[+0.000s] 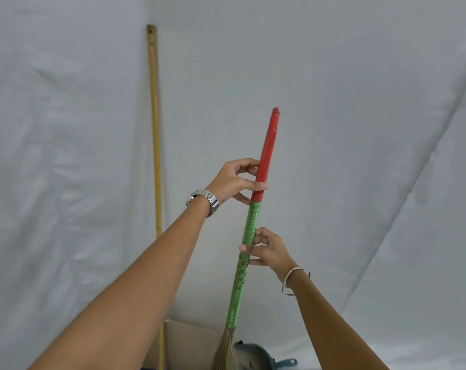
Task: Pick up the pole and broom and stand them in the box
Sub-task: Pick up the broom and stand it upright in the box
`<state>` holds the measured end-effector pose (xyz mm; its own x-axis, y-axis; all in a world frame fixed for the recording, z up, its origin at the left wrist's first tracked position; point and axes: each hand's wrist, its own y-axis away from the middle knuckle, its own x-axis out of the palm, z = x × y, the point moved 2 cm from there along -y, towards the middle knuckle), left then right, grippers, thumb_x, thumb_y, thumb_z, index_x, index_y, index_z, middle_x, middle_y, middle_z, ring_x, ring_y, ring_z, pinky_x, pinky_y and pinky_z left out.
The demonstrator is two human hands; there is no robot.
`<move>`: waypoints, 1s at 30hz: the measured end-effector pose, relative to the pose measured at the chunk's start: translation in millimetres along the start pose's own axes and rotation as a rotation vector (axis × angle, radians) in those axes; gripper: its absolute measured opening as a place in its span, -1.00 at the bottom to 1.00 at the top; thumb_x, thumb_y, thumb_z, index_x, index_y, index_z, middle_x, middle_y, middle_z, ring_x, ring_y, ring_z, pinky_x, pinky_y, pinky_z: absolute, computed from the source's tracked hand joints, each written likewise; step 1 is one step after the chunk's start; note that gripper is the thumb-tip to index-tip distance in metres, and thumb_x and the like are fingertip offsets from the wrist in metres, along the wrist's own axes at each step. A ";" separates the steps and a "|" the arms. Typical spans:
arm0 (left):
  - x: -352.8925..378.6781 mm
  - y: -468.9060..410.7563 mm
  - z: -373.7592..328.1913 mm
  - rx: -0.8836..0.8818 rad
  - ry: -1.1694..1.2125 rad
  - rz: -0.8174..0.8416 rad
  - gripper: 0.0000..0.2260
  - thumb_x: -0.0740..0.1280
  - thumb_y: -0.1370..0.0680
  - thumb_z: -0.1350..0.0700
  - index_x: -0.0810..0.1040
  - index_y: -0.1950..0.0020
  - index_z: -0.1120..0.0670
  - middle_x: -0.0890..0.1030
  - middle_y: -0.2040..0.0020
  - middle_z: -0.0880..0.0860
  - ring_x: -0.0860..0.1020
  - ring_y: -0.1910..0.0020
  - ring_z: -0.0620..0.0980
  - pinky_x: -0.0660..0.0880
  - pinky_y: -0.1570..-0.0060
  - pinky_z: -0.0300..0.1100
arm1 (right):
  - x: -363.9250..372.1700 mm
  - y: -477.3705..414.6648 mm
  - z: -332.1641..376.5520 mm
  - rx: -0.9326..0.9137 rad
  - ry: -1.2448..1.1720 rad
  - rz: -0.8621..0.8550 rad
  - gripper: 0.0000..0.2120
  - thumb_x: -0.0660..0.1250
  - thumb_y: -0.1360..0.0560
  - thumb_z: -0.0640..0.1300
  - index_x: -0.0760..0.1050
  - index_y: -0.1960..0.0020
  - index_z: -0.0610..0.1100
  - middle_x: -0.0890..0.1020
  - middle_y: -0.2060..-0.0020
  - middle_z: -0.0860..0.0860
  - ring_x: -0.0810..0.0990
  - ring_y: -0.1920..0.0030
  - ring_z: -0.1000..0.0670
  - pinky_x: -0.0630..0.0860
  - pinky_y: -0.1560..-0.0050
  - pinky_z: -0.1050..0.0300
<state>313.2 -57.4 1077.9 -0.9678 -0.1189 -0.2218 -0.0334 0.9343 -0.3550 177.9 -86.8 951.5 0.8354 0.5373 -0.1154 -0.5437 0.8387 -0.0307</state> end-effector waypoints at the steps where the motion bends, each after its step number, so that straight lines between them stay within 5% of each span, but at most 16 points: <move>1: -18.0 4.4 -7.5 0.009 -0.006 -0.014 -0.59 0.48 -0.39 0.26 0.52 -0.21 0.14 0.55 -0.17 0.23 0.65 -0.02 0.15 0.65 0.26 0.01 | 15.0 -4.3 11.0 -0.011 0.004 0.020 -0.78 0.47 -0.36 -0.32 0.44 0.10 -0.20 0.51 0.27 0.00 0.65 0.20 -0.01 0.68 0.20 0.11; 9: -172.8 42.1 -11.3 -0.011 0.031 -0.044 -0.71 0.41 -0.43 0.31 0.56 -0.08 0.02 0.60 0.04 -0.02 0.64 -0.02 0.04 0.65 0.25 -0.04 | 154.6 -53.7 45.7 -0.052 0.003 0.079 -0.73 0.53 -0.30 -0.25 0.46 0.14 -0.16 0.54 0.25 -0.01 0.63 0.21 -0.02 0.66 0.33 0.15; 15: -278.4 63.2 13.4 -0.033 0.020 -0.089 -0.70 0.39 -0.46 0.32 0.54 -0.14 0.07 0.63 0.04 -0.02 0.65 0.02 -0.03 0.65 0.20 -0.02 | 258.4 -101.8 49.4 -0.031 -0.010 0.091 -0.71 0.55 -0.28 -0.24 0.45 0.17 -0.12 0.55 0.26 -0.01 0.61 0.17 -0.04 0.67 0.19 0.00; 20: -341.2 65.1 39.9 -0.035 -0.004 -0.150 -0.57 0.40 -0.45 0.29 0.45 -0.31 0.15 0.63 -0.04 0.04 0.63 -0.08 0.09 0.64 0.17 -0.01 | 322.3 -136.8 44.5 -0.024 -0.079 0.068 -0.75 0.50 -0.32 -0.32 0.45 0.19 -0.11 0.55 0.31 0.04 0.62 0.28 0.08 0.65 0.28 0.13; 24: -372.9 61.9 71.8 -0.042 0.003 -0.177 -0.61 0.38 -0.47 0.30 0.47 -0.27 0.08 0.65 -0.01 -0.01 0.65 -0.02 -0.02 0.63 0.21 -0.09 | 356.7 -164.5 28.2 -0.002 -0.076 0.039 -0.75 0.49 -0.32 -0.35 0.44 0.23 -0.12 0.56 0.33 0.01 0.65 0.35 0.13 0.66 0.34 0.18; 30: -408.1 54.6 139.6 -0.118 0.033 -0.214 -0.60 0.34 -0.49 0.33 0.44 -0.28 0.06 0.63 0.00 -0.03 0.63 0.02 -0.10 0.64 0.21 -0.15 | 395.8 -208.9 -16.2 -0.001 -0.012 -0.013 -0.75 0.52 -0.30 -0.32 0.45 0.25 -0.13 0.63 0.19 -0.19 0.68 0.19 -0.14 0.67 0.22 0.00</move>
<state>741.2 -4.8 1022.2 -0.9433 -0.3087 -0.1223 -0.2653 0.9222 -0.2813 620.8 -50.7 896.1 0.8434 0.5273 -0.1036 -0.5328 0.8456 -0.0330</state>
